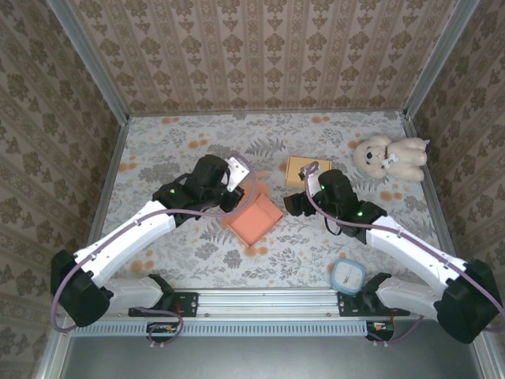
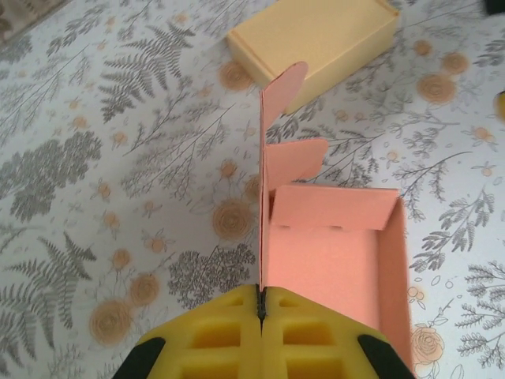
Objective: Fold the paper box
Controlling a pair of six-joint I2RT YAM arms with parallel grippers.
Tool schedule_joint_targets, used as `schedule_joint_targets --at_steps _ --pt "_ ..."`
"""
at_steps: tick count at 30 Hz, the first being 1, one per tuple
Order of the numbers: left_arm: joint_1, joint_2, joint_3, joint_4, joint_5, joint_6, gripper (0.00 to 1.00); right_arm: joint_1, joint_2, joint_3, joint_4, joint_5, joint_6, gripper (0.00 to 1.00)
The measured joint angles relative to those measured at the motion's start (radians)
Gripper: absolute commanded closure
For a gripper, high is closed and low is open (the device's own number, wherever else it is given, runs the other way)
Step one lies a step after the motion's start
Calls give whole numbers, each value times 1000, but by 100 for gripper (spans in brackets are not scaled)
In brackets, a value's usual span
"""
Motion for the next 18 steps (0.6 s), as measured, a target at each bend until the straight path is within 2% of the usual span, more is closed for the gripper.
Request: schedule_joint_targets --at_steps 5,8,10,12,13,15,18 --pt "60 10 8 39 204 182 99 -14 42 -56 52 -119 87 26" --pt "77 72 63 24 295 261 94 -20 41 -135 117 -169 150 28" --pt "81 122 105 19 334 297 87 -21 41 -186 154 -192 190 29" --pt "86 170 142 18 353 317 69 -21 41 -230 191 -208 236 31" --pt "86 193 161 17 359 325 64 -21 39 -251 213 -214 261 32" --pt "87 225 180 27 361 327 60 -22 27 -287 243 -217 301 33" --pt "78 230 175 61 314 283 59 -21 -40 -341 269 -199 352 33"
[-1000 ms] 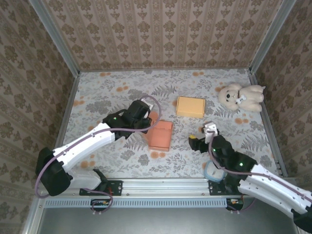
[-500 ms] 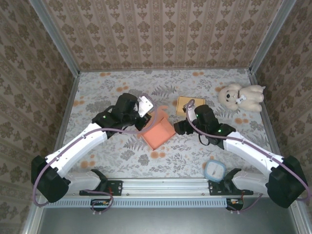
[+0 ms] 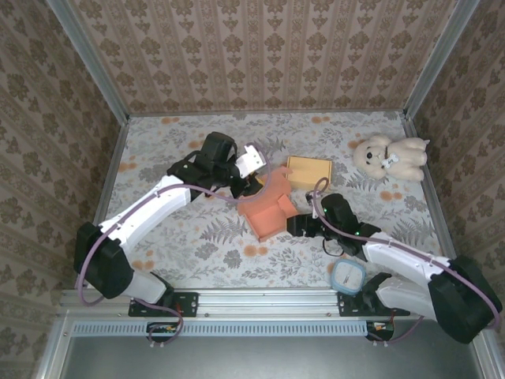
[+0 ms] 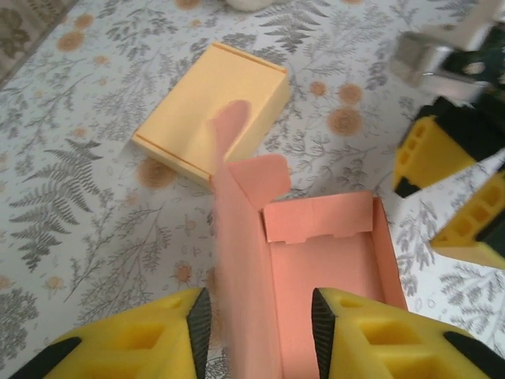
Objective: Fold the paper box
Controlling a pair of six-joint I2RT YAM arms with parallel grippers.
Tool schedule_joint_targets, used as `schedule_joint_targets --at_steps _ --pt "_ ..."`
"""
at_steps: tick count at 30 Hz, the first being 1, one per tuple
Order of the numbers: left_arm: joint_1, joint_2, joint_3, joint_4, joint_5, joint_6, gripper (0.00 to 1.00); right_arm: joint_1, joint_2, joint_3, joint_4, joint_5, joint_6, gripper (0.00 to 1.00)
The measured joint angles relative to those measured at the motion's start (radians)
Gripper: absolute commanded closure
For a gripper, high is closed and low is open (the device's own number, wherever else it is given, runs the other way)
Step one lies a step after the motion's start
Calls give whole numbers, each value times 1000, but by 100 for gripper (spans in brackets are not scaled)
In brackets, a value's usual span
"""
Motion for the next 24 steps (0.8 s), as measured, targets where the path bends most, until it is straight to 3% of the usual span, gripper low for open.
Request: schedule_joint_targets --at_steps 5,10,13,18,24 --pt "-76 -142 -127 126 -310 -309 53 -9 -191 -69 -10 105 42 40" --pt "-191 -507 -460 233 -534 -693 53 -61 -338 -100 -47 194 35 48" --pt "-271 -625 -635 262 -616 -863 52 -89 -338 -99 -38 217 16 49" --pt "-328 -571 -806 330 -662 -1039 51 -129 -126 -52 35 200 2 49" --pt "-374 -366 -830 519 -689 -1155 48 -158 135 14 180 135 -4 50"
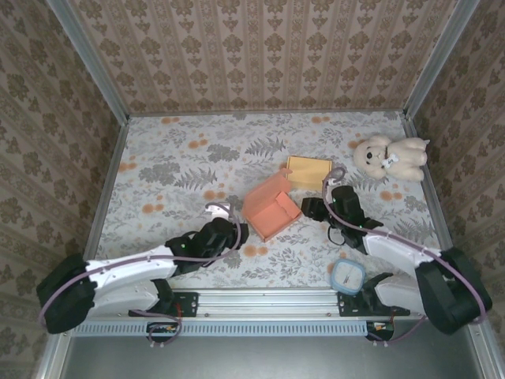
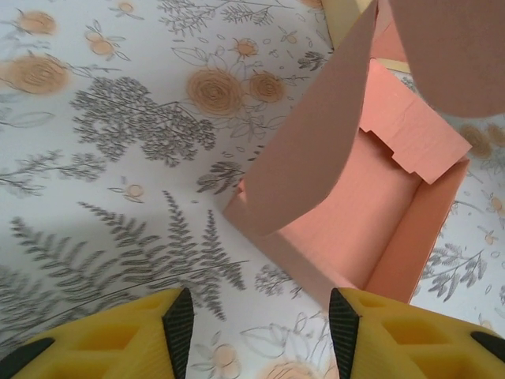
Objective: Fold the paper box
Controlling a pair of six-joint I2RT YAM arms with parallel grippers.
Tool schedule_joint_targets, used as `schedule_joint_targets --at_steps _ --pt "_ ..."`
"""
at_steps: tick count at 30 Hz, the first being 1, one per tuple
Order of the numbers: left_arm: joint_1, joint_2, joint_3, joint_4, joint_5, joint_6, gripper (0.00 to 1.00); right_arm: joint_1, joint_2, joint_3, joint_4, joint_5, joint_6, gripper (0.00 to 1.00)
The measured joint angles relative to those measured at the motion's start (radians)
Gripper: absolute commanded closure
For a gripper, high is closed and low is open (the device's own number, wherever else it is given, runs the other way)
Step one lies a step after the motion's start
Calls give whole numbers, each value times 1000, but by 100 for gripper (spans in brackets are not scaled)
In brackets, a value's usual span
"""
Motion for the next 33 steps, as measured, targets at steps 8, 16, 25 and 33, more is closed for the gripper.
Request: schedule_joint_targets --at_steps 8,16,25,33 --pt "2 206 41 131 -51 -64 41 -1 195 30 157 -64 1 52" --pt "101 304 53 209 -32 -88 42 -1 315 22 304 -163 56 58" --pt "160 322 53 217 -21 -68 46 62 306 -72 411 -216 149 57" --pt "168 393 64 265 1 -40 47 90 274 -84 415 -199 180 49"
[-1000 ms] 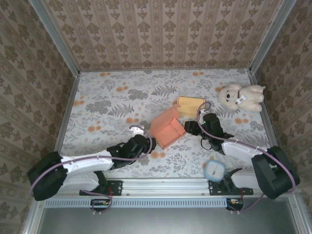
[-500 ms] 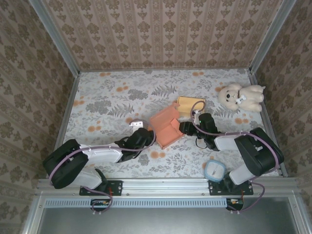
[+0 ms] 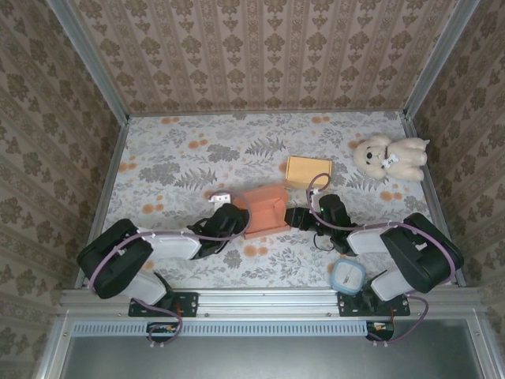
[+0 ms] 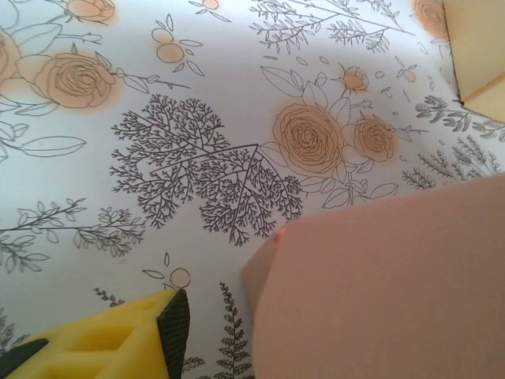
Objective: Fold the paper box
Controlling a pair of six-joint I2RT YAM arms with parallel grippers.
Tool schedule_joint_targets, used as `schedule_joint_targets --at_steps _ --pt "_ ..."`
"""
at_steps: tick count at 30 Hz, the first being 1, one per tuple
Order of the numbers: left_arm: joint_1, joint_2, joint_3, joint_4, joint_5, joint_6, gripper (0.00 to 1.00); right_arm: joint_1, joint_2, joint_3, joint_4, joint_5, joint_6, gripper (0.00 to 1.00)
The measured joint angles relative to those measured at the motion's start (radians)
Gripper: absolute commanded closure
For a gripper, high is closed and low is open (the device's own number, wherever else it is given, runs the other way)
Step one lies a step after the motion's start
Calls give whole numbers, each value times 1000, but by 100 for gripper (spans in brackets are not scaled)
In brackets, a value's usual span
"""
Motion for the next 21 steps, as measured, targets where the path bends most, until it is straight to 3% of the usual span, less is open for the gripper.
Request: schedule_joint_targets --at_steps 21 --pt "0 64 22 0 -8 51 53 -40 -101 -53 1 62 24 59"
